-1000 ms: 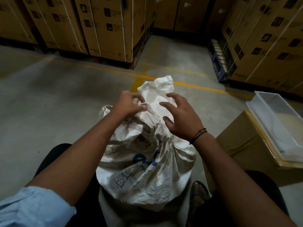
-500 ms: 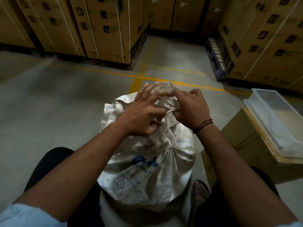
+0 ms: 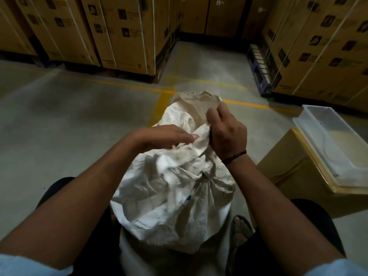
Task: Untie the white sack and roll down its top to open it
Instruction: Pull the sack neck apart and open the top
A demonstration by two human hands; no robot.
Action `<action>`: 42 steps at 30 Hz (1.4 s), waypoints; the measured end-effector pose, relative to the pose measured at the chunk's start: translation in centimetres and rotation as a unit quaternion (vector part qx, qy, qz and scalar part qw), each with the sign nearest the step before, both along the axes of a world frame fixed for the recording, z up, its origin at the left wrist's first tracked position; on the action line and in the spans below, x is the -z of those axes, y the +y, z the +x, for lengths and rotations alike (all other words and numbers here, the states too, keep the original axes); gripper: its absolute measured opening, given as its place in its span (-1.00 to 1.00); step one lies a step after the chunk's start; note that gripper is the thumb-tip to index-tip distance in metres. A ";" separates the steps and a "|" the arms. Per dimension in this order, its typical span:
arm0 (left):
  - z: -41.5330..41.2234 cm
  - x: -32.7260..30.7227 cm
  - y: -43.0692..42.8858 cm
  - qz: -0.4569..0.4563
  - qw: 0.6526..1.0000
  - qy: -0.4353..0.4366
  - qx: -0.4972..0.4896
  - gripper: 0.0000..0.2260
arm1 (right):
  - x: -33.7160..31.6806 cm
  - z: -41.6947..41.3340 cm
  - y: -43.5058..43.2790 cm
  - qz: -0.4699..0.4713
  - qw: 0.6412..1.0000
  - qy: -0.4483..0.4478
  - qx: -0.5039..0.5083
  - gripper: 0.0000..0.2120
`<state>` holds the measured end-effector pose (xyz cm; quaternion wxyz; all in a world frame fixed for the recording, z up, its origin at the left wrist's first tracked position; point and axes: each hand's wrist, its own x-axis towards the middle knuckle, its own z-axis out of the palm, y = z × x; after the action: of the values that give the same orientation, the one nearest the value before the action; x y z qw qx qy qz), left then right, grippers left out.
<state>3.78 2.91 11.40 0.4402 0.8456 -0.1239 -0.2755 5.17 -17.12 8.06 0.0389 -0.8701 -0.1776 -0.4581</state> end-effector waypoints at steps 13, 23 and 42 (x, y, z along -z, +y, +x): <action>-1.1 0.9 -2.3 0.093 0.984 -0.137 -0.064 -0.73 | -0.7 1.0 -0.8 -0.154 0.947 0.195 -0.205 -0.46; 0.9 2.8 -0.6 0.241 0.862 -0.443 -0.045 -0.59 | -0.7 1.4 -2.2 -0.091 0.948 0.243 -0.183 -0.75; -0.3 2.7 0.6 0.189 0.842 -0.502 -0.058 -0.77 | -0.4 1.1 -1.2 0.034 0.884 0.379 -0.271 -0.52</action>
<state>3.49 3.48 8.67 0.1643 0.9407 -0.2237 0.1951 6.23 -18.28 8.43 0.2559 -0.8934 -0.3625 -0.0705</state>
